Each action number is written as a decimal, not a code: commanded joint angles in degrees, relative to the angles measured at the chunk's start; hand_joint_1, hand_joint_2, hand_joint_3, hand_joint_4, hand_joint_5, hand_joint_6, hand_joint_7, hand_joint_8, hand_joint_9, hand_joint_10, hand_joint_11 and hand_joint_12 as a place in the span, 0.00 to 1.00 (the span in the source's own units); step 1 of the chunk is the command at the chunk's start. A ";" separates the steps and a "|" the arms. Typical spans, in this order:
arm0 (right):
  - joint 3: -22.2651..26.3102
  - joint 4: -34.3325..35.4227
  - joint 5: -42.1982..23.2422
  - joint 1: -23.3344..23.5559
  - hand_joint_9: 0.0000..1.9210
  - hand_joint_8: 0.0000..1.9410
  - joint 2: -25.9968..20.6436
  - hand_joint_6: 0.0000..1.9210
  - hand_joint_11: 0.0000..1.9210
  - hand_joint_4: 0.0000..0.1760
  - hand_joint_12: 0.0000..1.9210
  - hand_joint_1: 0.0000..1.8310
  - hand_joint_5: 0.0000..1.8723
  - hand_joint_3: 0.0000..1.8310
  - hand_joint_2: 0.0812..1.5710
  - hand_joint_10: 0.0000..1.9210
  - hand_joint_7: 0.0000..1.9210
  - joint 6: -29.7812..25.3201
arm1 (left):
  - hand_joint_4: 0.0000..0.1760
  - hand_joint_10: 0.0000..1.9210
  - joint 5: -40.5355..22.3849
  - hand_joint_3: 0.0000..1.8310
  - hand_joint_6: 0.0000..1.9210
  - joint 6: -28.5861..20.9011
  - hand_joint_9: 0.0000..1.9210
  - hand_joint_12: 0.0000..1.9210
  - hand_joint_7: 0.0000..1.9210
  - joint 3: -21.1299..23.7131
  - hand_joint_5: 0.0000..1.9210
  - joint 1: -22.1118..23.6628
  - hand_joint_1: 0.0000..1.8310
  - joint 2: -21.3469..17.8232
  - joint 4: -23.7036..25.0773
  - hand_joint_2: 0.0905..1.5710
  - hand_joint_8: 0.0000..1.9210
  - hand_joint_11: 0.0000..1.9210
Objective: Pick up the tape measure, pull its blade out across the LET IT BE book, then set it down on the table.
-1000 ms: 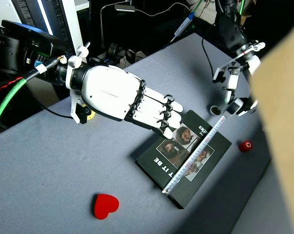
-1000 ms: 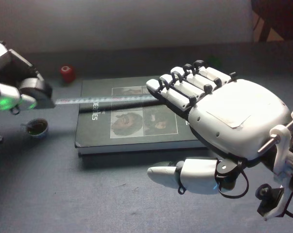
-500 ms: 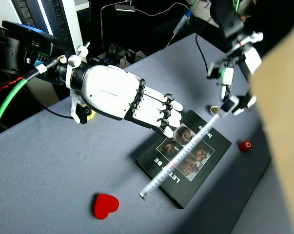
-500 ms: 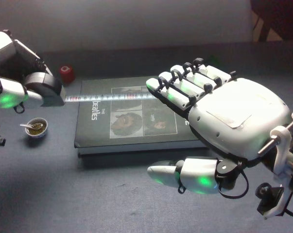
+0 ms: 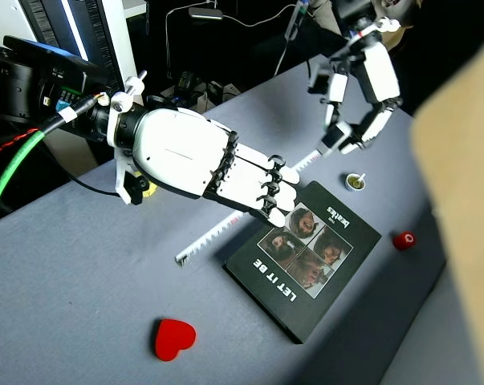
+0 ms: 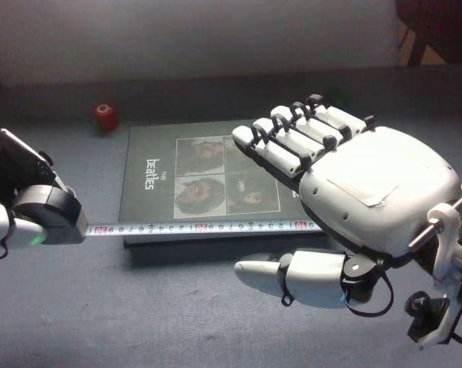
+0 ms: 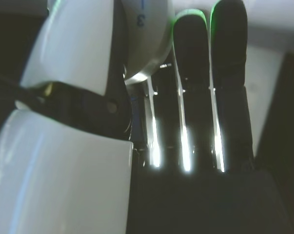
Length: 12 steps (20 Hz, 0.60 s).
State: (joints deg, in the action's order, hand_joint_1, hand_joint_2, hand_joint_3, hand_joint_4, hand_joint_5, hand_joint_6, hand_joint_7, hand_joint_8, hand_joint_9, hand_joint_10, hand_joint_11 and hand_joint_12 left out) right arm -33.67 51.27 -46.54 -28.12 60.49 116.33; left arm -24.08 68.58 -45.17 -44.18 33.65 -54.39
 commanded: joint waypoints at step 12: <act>0.13 -4.43 -4.12 -0.47 0.01 0.00 0.33 0.00 0.00 0.00 0.22 0.09 0.01 0.00 0.64 0.00 0.03 -0.48 | 0.00 0.64 -5.52 0.00 0.32 -7.88 0.49 0.53 0.56 -3.67 0.56 -5.59 0.76 4.15 7.04 0.67 0.45 0.46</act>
State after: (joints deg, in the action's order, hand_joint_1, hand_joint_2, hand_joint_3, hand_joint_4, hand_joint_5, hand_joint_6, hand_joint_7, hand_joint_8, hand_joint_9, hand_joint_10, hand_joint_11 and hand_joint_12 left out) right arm -33.67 50.54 -46.44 -28.88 60.84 116.11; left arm -23.81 61.34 -48.56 -50.50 38.54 -48.49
